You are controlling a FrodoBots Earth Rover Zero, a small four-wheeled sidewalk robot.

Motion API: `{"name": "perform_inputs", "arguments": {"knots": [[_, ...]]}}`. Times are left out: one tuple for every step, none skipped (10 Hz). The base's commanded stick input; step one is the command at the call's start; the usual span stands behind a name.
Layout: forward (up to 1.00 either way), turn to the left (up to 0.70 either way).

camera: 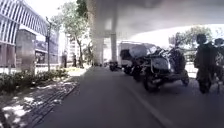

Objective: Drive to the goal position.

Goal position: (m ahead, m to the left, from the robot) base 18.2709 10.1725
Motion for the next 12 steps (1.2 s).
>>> {"name": "perform_inputs", "arguments": {"knots": [[0.7,0.0],[0.7,0.0],[0.7,0.0],[0.7,0.0],[0.7,0.0],[0.7,0.11],[0.7,0.14],[0.7,0.14],[0.7,0.06],[0.7,0.01],[0.7,0.0],[0.7,0.0]]}}
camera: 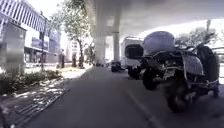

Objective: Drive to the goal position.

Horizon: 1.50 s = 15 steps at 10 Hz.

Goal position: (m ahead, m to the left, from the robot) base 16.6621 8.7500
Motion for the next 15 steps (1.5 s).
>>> {"name": "perform_inputs", "arguments": {"knots": [[0.7,0.0],[0.7,0.0],[0.7,0.0],[0.7,0.0],[0.7,0.0],[0.7,0.0],[0.7,0.0],[0.7,0.0],[0.7,0.0],[0.7,0.0],[0.7,0.04],[0.7,0.14],[0.7,0.1],[0.7,0.0],[0.7,0.0]]}}
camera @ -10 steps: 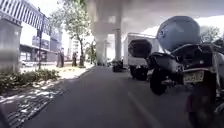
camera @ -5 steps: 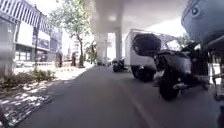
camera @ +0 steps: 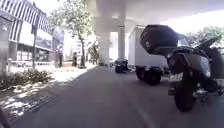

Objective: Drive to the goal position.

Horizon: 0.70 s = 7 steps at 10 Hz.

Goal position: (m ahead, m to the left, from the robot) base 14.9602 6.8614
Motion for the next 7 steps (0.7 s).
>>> {"name": "perform_inputs", "arguments": {"knots": [[0.7,0.0],[0.7,0.0],[0.7,0.0],[0.7,0.0],[0.7,0.0],[0.7,0.0],[0.7,0.0]]}}
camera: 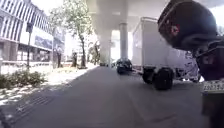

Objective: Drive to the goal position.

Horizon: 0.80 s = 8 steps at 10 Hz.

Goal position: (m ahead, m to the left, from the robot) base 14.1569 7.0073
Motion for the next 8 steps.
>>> {"name": "perform_inputs", "arguments": {"knots": [[0.7,0.0],[0.7,0.0],[0.7,0.0],[0.7,0.1],[0.7,0.14],[0.7,0.13],[0.7,0.0],[0.7,0.0]]}}
